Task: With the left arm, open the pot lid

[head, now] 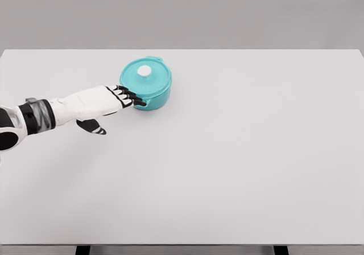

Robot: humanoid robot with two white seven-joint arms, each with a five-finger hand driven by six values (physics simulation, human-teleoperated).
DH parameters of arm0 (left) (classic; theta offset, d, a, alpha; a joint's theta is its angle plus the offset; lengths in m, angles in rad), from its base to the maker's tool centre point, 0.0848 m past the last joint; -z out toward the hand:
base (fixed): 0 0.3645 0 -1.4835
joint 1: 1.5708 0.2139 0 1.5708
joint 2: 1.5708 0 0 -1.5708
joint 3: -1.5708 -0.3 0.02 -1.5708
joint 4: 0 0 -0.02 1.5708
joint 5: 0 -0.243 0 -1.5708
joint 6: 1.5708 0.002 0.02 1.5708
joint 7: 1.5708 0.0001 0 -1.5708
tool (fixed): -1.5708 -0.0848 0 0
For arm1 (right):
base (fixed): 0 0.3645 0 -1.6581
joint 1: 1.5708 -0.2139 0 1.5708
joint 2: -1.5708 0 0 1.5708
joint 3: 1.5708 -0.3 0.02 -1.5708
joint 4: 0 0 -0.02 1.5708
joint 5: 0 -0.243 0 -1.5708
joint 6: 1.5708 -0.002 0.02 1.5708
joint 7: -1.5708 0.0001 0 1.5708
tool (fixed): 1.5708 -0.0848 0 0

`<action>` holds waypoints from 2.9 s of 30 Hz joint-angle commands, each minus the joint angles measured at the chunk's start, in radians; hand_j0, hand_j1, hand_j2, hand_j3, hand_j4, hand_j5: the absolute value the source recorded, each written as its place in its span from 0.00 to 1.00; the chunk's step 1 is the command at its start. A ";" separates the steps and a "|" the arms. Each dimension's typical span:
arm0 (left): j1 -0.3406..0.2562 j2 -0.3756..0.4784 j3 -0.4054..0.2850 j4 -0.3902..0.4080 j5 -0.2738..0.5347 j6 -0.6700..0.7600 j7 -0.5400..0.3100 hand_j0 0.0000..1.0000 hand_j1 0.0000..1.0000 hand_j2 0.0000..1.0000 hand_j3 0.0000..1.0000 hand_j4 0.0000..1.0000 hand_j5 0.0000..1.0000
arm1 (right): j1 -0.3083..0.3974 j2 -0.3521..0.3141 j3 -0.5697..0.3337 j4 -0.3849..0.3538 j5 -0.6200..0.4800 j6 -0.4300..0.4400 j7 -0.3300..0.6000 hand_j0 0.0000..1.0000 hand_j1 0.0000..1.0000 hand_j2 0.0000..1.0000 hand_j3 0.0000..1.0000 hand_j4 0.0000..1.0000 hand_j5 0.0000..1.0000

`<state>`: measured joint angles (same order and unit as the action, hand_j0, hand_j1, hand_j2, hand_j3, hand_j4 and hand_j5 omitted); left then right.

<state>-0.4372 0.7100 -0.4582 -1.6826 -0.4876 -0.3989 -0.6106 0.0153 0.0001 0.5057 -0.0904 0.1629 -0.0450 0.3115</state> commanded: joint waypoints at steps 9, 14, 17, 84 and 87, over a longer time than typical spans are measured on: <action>-0.080 0.005 0.003 0.057 0.004 0.000 0.000 1.00 1.00 1.00 1.00 1.00 1.00 | 0.026 0.000 0.001 0.001 0.000 0.001 0.001 1.00 1.00 1.00 1.00 1.00 1.00; -0.146 -0.006 -0.016 0.090 0.001 -0.020 0.000 1.00 1.00 1.00 1.00 1.00 1.00 | 0.026 0.000 0.001 0.001 0.000 0.001 0.001 1.00 1.00 1.00 1.00 1.00 1.00; -0.386 -0.004 -0.249 0.293 0.055 0.012 0.000 1.00 1.00 1.00 1.00 1.00 1.00 | 0.026 0.000 0.001 0.001 0.000 0.001 0.001 1.00 1.00 1.00 1.00 1.00 1.00; -0.693 -0.308 -0.533 0.767 0.052 -0.023 0.000 0.48 0.48 0.48 0.48 0.48 0.48 | 0.026 0.000 0.001 0.001 0.000 0.001 0.001 1.00 1.00 1.00 1.00 1.00 1.00; -0.709 -0.299 -0.539 0.767 0.052 -0.028 0.000 0.48 0.48 0.48 0.48 0.48 0.48 | 0.026 0.000 0.001 0.001 0.000 0.001 0.001 1.00 1.00 1.00 1.00 1.00 1.00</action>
<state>-1.1566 0.4073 -0.9947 -0.9157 -0.4377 -0.4259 -0.6110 0.0414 0.0001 0.5060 -0.0891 0.1629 -0.0443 0.3126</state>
